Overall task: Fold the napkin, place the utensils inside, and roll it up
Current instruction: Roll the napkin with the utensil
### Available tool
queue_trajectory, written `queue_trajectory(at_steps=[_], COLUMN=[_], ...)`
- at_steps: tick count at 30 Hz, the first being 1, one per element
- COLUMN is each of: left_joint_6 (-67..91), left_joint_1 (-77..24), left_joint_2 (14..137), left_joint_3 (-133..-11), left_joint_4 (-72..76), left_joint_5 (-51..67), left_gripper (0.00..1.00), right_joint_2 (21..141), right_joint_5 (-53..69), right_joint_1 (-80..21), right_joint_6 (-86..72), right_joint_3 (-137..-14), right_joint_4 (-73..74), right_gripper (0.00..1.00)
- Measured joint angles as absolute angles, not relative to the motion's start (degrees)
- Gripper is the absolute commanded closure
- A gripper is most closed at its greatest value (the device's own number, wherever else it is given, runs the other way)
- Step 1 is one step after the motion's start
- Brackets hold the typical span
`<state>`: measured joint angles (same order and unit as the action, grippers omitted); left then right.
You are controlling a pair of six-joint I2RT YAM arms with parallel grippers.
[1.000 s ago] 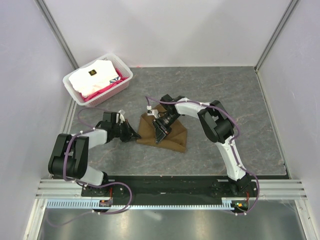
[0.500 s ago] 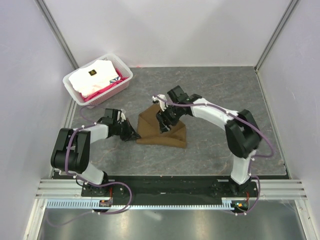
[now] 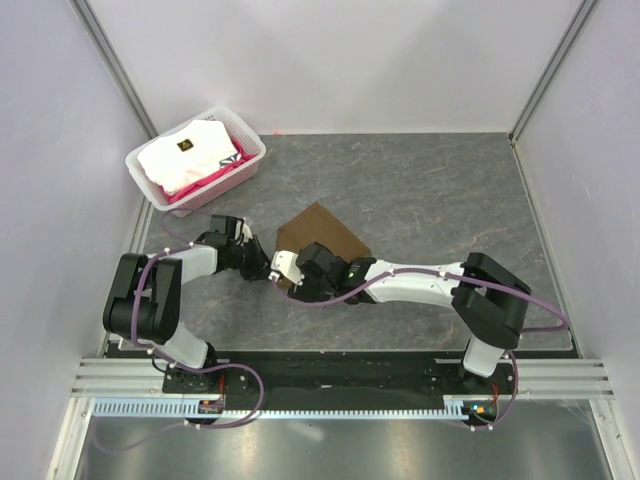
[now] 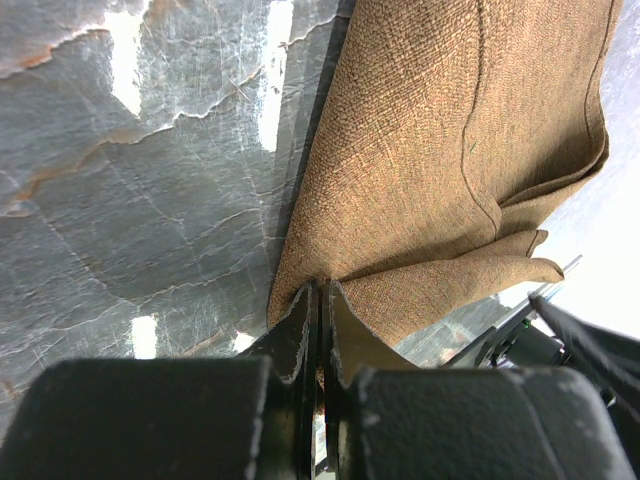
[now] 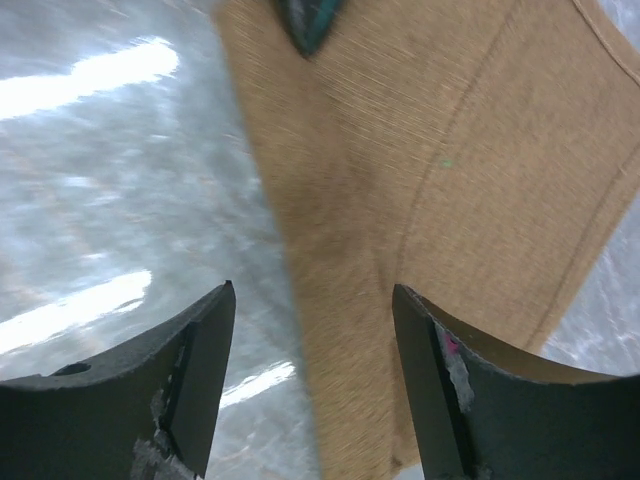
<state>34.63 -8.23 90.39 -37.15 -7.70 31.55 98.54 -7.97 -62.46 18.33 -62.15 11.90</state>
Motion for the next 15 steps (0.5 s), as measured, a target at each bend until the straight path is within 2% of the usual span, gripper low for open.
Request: queue_trajectory(at_steps=[10, 12, 13, 15], left_joint_6=[34.6, 34.5, 34.5, 34.5], left_joint_1=[-8.2, -8.2, -8.2, -8.2], left_joint_2=[90.4, 90.4, 90.4, 90.4], left_joint_3=[-37.2, -37.2, -37.2, -37.2], left_joint_4=[-7.7, -7.8, -7.8, -7.8], left_joint_5=[31.6, 31.6, 31.6, 31.6], left_gripper=[0.98, 0.98, 0.98, 0.96], right_joint_2=[105.0, 105.6, 106.1, 107.0], right_joint_5=[-11.5, -11.5, -11.4, -10.5], right_joint_1=[-62.0, -61.8, -61.6, -60.8], right_joint_6=[21.5, 21.7, 21.9, 21.9], right_joint_3=[-62.6, -63.4, -63.9, -64.7], right_joint_4=[10.4, 10.3, 10.3, 10.7], right_gripper=[0.40, 0.50, 0.59, 0.66])
